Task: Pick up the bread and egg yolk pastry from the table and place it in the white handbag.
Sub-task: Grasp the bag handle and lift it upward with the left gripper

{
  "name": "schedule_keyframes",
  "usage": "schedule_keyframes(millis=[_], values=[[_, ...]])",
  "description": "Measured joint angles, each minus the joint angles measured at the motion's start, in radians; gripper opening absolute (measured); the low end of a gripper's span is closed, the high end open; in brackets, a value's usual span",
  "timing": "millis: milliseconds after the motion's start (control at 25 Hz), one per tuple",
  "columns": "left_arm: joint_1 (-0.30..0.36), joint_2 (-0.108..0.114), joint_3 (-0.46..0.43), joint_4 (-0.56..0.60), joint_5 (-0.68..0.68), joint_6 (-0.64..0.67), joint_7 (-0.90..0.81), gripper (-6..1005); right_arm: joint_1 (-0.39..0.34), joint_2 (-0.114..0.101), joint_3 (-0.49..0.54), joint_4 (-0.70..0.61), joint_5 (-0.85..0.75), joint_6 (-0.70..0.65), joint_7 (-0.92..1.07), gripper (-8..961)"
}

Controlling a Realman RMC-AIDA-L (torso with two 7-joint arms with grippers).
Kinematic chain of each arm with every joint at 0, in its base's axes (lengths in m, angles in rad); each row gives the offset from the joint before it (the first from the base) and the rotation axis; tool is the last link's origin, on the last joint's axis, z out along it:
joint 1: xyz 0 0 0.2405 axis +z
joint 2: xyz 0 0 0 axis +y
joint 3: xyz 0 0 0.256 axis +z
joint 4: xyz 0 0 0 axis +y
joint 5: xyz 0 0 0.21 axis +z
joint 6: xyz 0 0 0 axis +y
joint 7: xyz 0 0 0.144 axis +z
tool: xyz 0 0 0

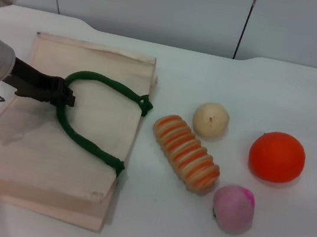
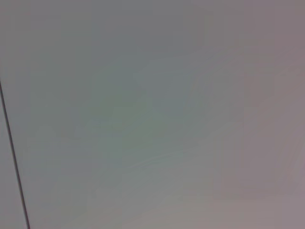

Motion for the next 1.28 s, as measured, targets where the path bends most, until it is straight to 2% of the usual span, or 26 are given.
schedule_keyframes(millis=[200, 440, 520, 760, 920, 1080, 1280], values=[[-0.012, 0.002, 0.000, -0.020, 0.020, 0.019, -0.001, 462, 0.002, 0.000, 0.000, 0.002, 0.000, -0.002, 0.000, 845], [-0.014, 0.002, 0.000, -0.021, 0.023, 0.039, -0.001, 294, 0.003, 0.000, 0.000, 0.002, 0.000, -0.002, 0.000, 845], [-0.014, 0.002, 0.000, -0.021, 0.023, 0.047, -0.001, 199, 0.003, 0.000, 0.000, 0.002, 0.000, -0.002, 0.000, 845], [-0.018, -0.008, 0.000, -0.021, 0.014, 0.077, 0.028, 120, 0.003, 0.001, 0.000, 0.003, 0.000, -0.002, 0.000, 845], [-0.019, -0.013, -0.006, -0.021, -0.050, 0.085, 0.087, 120, 0.000, 0.002, 0.000, 0.004, 0.000, -0.002, 0.000, 845], [0.008, -0.014, -0.013, -0.009, -0.232, 0.047, 0.201, 120, -0.007, 0.001, -0.005, 0.004, -0.003, -0.003, 0.000, 844], [0.082, -0.004, -0.014, 0.025, -0.512, -0.094, 0.390, 120, -0.007, 0.000, -0.043, 0.004, -0.090, -0.041, 0.027, 844]])
